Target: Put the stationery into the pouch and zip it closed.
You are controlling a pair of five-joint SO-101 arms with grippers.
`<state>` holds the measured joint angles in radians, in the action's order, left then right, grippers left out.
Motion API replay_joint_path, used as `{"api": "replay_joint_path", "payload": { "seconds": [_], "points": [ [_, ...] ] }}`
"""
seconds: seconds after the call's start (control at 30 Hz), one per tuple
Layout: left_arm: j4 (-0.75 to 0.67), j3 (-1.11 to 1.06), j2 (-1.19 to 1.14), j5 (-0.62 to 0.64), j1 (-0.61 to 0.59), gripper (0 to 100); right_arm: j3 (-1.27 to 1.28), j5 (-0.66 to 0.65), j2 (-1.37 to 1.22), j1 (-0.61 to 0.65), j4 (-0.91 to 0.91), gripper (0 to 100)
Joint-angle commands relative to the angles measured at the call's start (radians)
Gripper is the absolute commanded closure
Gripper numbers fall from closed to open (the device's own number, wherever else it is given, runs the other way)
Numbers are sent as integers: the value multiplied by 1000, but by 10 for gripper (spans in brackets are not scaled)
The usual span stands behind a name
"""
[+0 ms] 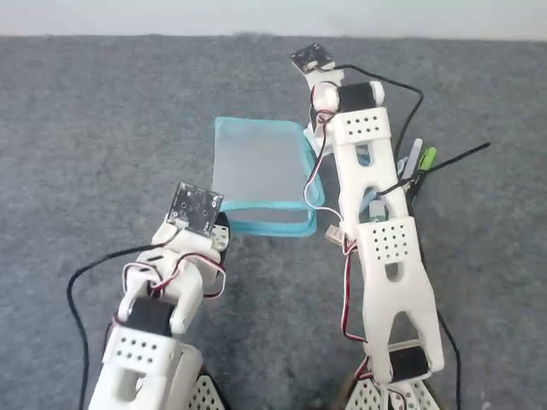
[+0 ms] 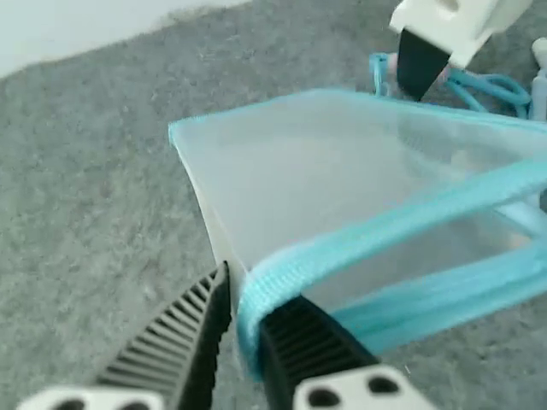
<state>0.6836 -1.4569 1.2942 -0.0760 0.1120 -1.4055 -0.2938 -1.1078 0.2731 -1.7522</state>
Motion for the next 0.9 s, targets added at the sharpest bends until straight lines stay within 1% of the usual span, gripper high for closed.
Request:
{"api": "replay_joint_path", "payload": {
  "seconds": [0.0, 0.13, 0.27, 0.4, 0.5, 0.6, 0.7, 0.87],
  "points": [
    [-94, 65, -150, 40, 2, 991, 210, 38, 269, -1, -51, 700],
    [-133, 88, -236, 55, 0, 991, 531, 54, 533, -4, -45, 700],
    [-160, 108, -278, 60, -57, 990, 809, 46, 753, -5, -44, 700],
    [-166, 113, -285, 61, -110, 990, 1034, 48, 929, -24, -42, 699],
    [-166, 113, -285, 61, -121, 990, 1175, 48, 1033, -88, -28, 699],
    [-166, 113, -285, 61, -117, 990, 1335, 41, 1136, -182, 28, 699],
    [-166, 113, -285, 61, -117, 990, 1499, -32, 1225, -266, 88, 699],
    [-166, 111, -285, 61, -117, 990, 1718, -77, 1302, -380, 203, 699]
  ]
}}
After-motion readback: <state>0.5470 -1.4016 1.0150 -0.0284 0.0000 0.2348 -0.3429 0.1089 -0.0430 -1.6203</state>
